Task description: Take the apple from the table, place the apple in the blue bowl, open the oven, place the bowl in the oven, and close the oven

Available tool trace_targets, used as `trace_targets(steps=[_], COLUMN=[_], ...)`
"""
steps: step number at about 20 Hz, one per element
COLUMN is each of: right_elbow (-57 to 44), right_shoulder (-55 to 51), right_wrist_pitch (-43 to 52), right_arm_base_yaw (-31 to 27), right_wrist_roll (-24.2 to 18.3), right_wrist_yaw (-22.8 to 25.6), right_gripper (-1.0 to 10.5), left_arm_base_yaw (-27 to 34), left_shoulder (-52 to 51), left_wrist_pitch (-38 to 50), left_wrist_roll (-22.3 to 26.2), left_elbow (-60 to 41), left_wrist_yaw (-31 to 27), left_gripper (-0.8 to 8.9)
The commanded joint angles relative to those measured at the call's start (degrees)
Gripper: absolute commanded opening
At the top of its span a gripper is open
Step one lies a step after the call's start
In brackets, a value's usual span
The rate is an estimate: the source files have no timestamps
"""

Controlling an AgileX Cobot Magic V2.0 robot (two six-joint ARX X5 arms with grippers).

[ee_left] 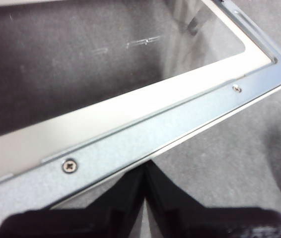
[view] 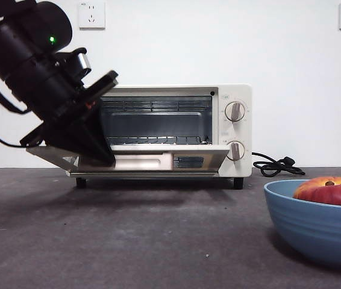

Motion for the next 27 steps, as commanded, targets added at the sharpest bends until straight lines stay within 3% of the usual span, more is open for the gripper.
trace_targets(steps=[1,10,16,21,23,25,27], right_elbow=[-0.1,-0.1,-3.9,-12.5,-14.0,-14.1,-14.1], right_shoulder=[0.2,3.6,8.0,7.9,8.1,8.2,9.0], right_wrist_pitch=[0.3,-1.7,-0.4,7.4,9.4,9.3,9.3], right_arm_base_yaw=[0.2,0.2,-2.5,-12.5,-14.9,-16.6,-17.6], right_wrist_roll=[0.4,1.1,-2.6,-4.7,-4.9,-5.8,-6.2], right_wrist_yaw=[0.0,0.0,-2.2,-13.0,-16.4,-16.1,-16.1], right_gripper=[0.0,0.0,0.0,0.0,0.7,2.0,2.3], left_arm_base_yaw=[-0.5,-4.1,-7.7,-8.0,-8.0,-8.0,-8.0], left_shoulder=[0.3,-0.1,-8.8,-19.9,-24.7,-29.3,-33.4], left_wrist_pitch=[3.2,2.8,-3.9,-17.0,-20.2,-22.3,-24.1], left_wrist_roll=[-1.7,-1.1,2.2,6.7,6.8,6.7,6.2], left_elbow=[-1.8,-4.8,-4.8,-4.8,-4.8,-4.9,-4.8], left_wrist_yaw=[-1.1,-4.8,-4.9,-6.3,-6.4,-6.4,-6.4], left_gripper=[-0.06,-0.06,-0.06,-0.06,-0.06,-0.06,-0.06])
